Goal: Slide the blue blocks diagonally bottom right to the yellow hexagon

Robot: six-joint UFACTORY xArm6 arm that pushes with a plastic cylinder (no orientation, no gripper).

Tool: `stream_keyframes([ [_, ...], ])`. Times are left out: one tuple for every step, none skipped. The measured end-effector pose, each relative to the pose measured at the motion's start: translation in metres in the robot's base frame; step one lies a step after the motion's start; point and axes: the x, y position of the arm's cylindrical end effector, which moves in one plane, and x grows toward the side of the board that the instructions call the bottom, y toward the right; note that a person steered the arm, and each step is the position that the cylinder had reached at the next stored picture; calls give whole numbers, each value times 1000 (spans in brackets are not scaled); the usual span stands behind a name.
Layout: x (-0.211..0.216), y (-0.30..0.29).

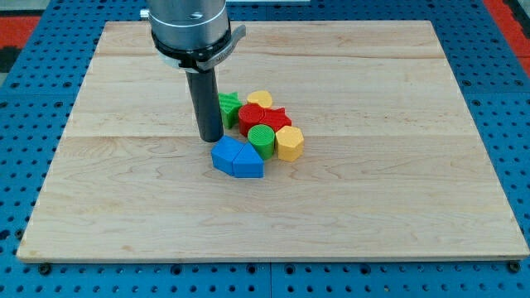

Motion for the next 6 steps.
stream_keyframes([
  [-3,-13],
  [-16,-55],
  [-6,-59],
  [24,-13],
  [47,43],
  [51,79],
])
